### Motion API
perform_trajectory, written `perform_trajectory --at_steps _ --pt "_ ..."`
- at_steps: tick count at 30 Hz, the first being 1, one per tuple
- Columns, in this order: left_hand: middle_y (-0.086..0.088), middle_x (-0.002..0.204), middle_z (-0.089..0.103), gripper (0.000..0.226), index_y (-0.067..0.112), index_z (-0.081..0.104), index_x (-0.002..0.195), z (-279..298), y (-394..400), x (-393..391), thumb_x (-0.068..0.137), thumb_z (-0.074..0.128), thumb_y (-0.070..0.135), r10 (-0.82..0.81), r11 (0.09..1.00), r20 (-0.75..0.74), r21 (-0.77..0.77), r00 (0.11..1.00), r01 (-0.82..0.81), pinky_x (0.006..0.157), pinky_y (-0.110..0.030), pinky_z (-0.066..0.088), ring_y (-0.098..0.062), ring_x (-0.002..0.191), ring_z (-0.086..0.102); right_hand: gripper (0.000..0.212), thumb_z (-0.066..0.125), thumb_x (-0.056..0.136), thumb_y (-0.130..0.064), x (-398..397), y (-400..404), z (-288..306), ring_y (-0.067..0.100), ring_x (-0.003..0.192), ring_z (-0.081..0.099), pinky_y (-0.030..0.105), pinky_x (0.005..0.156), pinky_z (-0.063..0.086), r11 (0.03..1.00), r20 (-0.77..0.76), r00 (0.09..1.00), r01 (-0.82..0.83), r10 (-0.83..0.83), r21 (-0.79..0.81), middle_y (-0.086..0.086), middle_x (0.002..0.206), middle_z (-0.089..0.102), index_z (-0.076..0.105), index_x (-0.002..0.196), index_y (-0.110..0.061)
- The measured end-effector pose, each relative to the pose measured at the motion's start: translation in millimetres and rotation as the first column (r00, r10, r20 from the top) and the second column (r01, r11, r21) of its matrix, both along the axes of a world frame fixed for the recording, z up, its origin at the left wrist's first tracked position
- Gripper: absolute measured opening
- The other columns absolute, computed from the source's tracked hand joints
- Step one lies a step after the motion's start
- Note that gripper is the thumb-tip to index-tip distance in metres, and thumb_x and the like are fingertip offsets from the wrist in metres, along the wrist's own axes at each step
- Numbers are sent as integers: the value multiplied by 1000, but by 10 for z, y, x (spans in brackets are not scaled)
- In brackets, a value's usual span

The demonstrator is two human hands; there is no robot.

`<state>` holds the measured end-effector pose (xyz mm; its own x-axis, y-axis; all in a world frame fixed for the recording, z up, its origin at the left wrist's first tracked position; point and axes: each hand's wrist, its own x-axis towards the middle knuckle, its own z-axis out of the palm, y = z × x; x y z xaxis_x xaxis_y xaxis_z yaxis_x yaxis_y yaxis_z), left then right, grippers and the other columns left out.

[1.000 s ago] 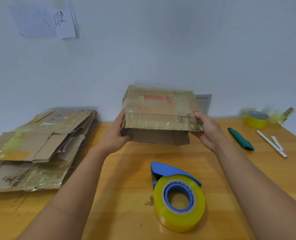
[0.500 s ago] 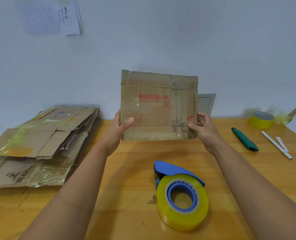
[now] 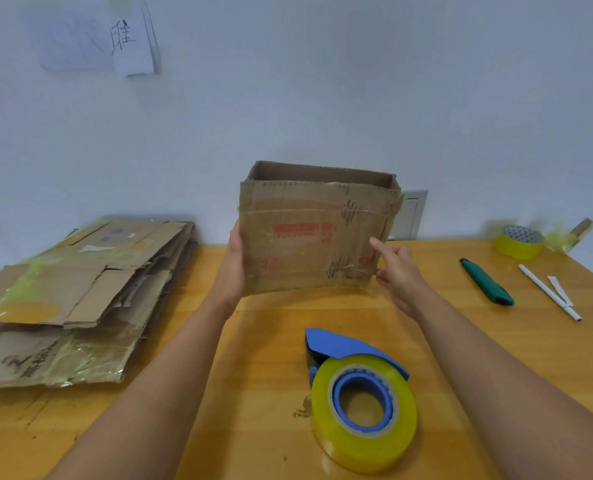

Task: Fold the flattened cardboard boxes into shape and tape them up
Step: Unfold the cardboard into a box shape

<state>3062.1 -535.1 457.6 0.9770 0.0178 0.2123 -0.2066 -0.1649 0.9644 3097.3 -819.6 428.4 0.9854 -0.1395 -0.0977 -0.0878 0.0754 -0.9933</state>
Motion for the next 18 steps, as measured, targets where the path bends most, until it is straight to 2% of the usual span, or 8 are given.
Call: perform_trajectory --at_steps 3,5,7,10,12,14,16,18 --pt "42 110 61 67 38 40 144 -96 -10 11 94 12 73 -25 1000 4 16 1000 25 67 3 43 24 101 54 67 65 87 -60 1 -8 0 17 117 57 48 99 47 995 29 996 -84 86 -63 -14 130 56 32 142 -41" --pt "40 113 60 65 35 39 145 -216 7 -6 97 11 68 -19 1000 -24 11 1000 19 71 3 43 22 105 53 67 61 89 -62 -35 -3 -2 19 125 54 52 103 45 981 20 991 -126 131 -148 -12 141 53 28 145 -48" --pt "32 120 60 63 37 41 143 -319 25 -21 97 10 67 26 1000 -45 9 999 -25 78 -1 44 19 110 53 61 58 90 -65 -63 11 38 20 124 55 49 98 47 963 0 989 -143 147 -228 -9 144 51 30 142 -49" --pt "16 132 56 67 36 42 143 -363 28 -36 94 12 72 90 995 -81 -44 993 -94 98 -22 39 5 120 51 65 55 89 -69 -104 26 151 21 116 57 47 90 50 923 -42 981 -191 188 -333 -8 138 51 25 143 -49" --pt "16 130 56 65 38 46 138 -327 11 -55 94 13 74 146 987 -84 -61 986 -151 99 -31 36 3 118 50 70 54 88 -71 -140 13 191 18 107 59 47 86 52 898 -59 977 -213 207 -385 -9 131 50 21 146 -51" --pt "21 121 56 60 43 47 130 -292 -12 -76 93 13 76 201 976 -92 -61 975 -207 97 -34 35 5 112 49 70 52 89 -72 -190 -8 191 14 101 59 43 80 53 882 -62 976 -215 209 -419 -9 129 49 18 147 -52" --pt "15 124 56 63 42 44 131 -280 -32 -102 91 14 79 230 972 -104 -29 968 -234 100 -37 38 -4 116 51 72 50 92 -69 -231 -29 148 13 101 60 35 73 50 866 -49 978 -204 205 -457 -8 133 50 16 151 -48" --pt "8 134 53 72 38 40 139 -277 -45 -119 88 14 82 235 972 -119 22 965 -234 105 -42 39 -16 127 48 72 49 96 -63 -256 -40 79 10 103 59 30 77 47 865 -26 980 -185 196 -466 -6 141 51 15 154 -38"
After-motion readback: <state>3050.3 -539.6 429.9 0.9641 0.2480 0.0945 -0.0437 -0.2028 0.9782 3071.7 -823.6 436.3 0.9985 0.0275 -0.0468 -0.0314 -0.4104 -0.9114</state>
